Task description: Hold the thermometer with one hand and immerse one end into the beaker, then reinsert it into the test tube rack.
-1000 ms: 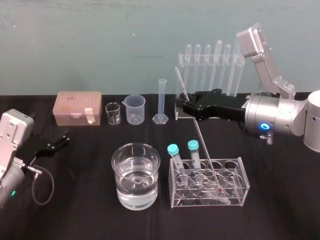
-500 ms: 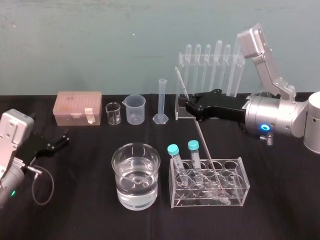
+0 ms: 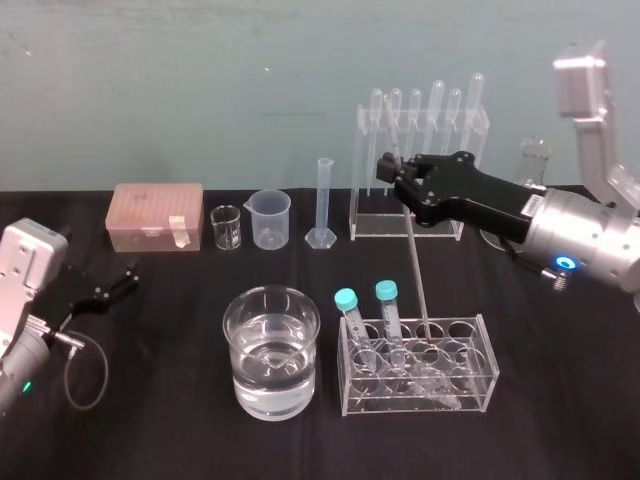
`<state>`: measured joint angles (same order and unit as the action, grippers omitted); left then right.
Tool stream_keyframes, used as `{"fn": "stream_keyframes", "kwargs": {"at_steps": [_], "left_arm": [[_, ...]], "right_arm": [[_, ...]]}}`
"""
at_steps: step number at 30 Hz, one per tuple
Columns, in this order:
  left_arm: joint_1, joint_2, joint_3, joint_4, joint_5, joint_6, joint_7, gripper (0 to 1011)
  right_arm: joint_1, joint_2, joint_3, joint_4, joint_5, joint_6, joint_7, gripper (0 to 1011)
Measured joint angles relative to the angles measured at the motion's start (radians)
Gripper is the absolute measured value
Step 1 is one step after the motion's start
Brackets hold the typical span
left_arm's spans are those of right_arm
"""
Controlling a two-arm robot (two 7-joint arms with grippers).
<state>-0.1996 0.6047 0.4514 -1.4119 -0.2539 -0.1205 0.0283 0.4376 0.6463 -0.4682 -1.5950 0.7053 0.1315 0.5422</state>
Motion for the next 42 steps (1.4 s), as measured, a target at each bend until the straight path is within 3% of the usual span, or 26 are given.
{"fn": "stream_keyframes", "kwargs": {"at_steps": [8, 16, 24, 28, 34, 38, 42], "left_arm": [[0.000, 0.000, 0.000, 0.000, 0.000, 0.000, 0.000, 1008], [0.000, 0.000, 0.000, 0.000, 0.000, 0.000, 0.000, 1008], [0.000, 0.000, 0.000, 0.000, 0.000, 0.000, 0.000, 1008], [0.000, 0.000, 0.000, 0.000, 0.000, 0.000, 0.000, 1008], [0.000, 0.000, 0.000, 0.000, 0.000, 0.000, 0.000, 1008], [0.000, 0.000, 0.000, 0.000, 0.000, 0.000, 0.000, 1008], [0.000, 0.000, 0.000, 0.000, 0.000, 0.000, 0.000, 1008]], "right_arm": [[-0.084, 0.015, 0.058, -0.025, 0.040, -0.099, 0.046, 56], [-0.116, 0.012, 0.093, -0.033, 0.067, -0.137, 0.062, 56], [-0.114, 0.005, 0.112, -0.044, 0.084, -0.151, 0.075, 57], [-0.091, 0.007, 0.123, -0.061, 0.099, -0.130, 0.073, 56], [-0.007, 0.004, 0.137, -0.073, 0.136, -0.063, 0.045, 56], [0.057, -0.008, 0.124, -0.054, 0.142, -0.047, 0.041, 56], [0.124, -0.036, 0.086, -0.025, 0.143, -0.039, 0.056, 56]]}}
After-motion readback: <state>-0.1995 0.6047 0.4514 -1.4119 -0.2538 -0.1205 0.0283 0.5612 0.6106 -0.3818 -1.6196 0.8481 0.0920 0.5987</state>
